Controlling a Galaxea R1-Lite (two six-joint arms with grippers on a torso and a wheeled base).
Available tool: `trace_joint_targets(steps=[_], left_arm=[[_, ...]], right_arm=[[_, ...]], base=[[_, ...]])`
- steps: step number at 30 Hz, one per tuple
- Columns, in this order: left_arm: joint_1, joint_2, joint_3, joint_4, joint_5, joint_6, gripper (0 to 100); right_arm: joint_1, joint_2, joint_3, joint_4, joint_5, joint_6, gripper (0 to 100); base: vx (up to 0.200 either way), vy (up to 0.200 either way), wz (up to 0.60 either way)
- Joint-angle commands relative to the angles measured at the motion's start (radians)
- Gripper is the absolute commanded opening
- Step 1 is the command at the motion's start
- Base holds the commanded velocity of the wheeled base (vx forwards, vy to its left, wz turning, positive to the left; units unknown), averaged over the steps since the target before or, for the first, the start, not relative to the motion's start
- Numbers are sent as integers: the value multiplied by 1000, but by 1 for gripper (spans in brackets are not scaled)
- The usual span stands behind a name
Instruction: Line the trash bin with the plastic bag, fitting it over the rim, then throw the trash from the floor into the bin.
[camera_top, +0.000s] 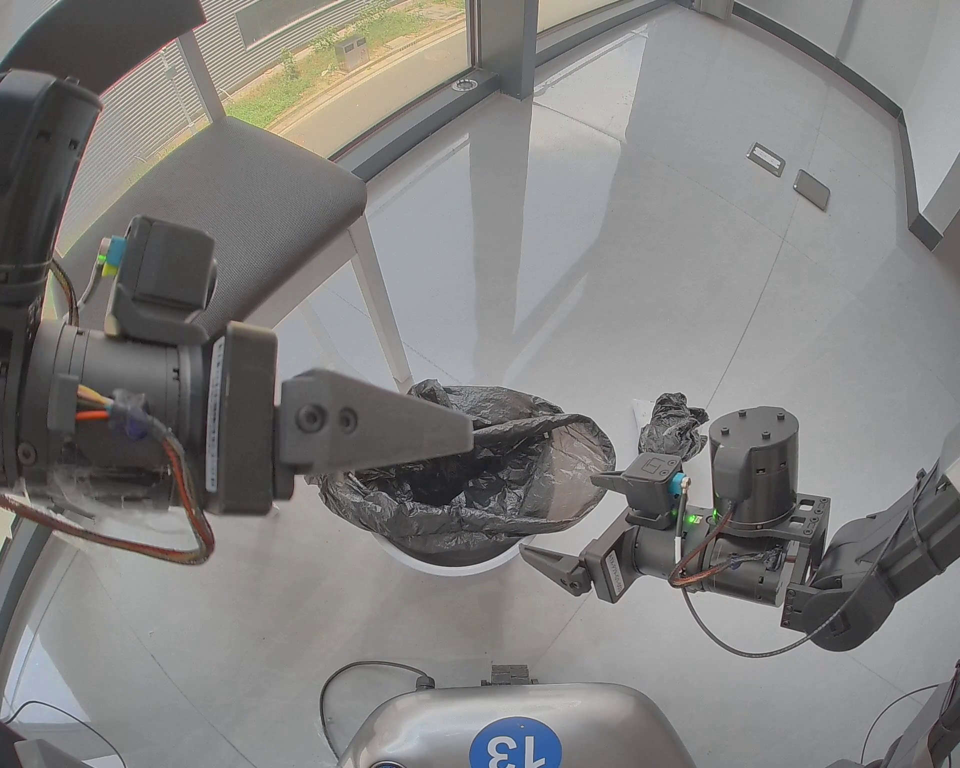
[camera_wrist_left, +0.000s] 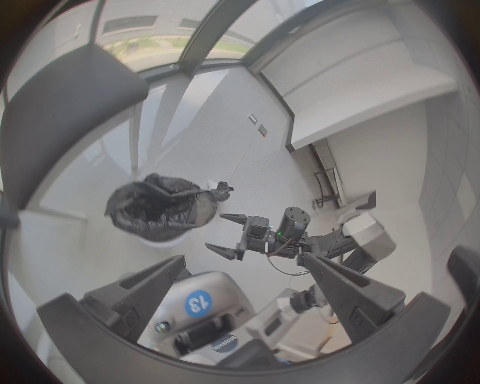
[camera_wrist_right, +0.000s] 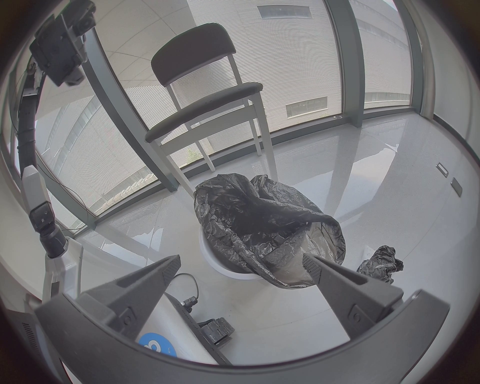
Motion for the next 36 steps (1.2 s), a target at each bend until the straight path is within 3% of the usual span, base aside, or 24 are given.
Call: trace_joint_targets(steps=[1,4,8,11,17,20,23,26,29,31,33,36], left_arm=[[-98,-17,-303,164,-91,-481,100],[-109,-34,-322,180,-201,-661,100],[-112,-64,-303,183,-256,-740,100],[-141,-67,-292,239,-252,-684,100],[-262,-207,-208,392,-287,-355,100],[-262,-235,-185,426,-301,-294,100],[-228,-232,-200,388,-310,-420,100],[-198,-219,-231,269,-367,-668,100],[-106,-210,-222,159,-411,-924,100],[-81,-210,-190,139,-459,-1043,100],[-55,-219,-144,131,-488,-1076,100],[-46,-247,-67,134,-519,-1047,100]], right_arm=[[10,9,-3,-4,-2,31,100],[10,9,-5,-8,-2,34,100],[10,11,-6,-18,-2,46,100],[9,11,-8,-18,-2,48,100],[-1,12,-5,-18,-2,48,100],[-1,20,-8,-18,-2,49,100],[1,21,-6,-18,-2,52,100],[1,23,-13,-18,-2,57,100],[2,23,-14,-18,-2,65,100],[7,23,-14,-18,-2,77,100],[9,23,-16,-19,-2,83,100],[5,21,-17,-24,-2,83,100]], base=[[0,0,0],[0,0,0],[0,0,0],[0,0,0],[0,0,0],[0,0,0],[0,0,0],[0,0,0],[0,0,0],[0,0,0],[0,0,0],[0,0,0]])
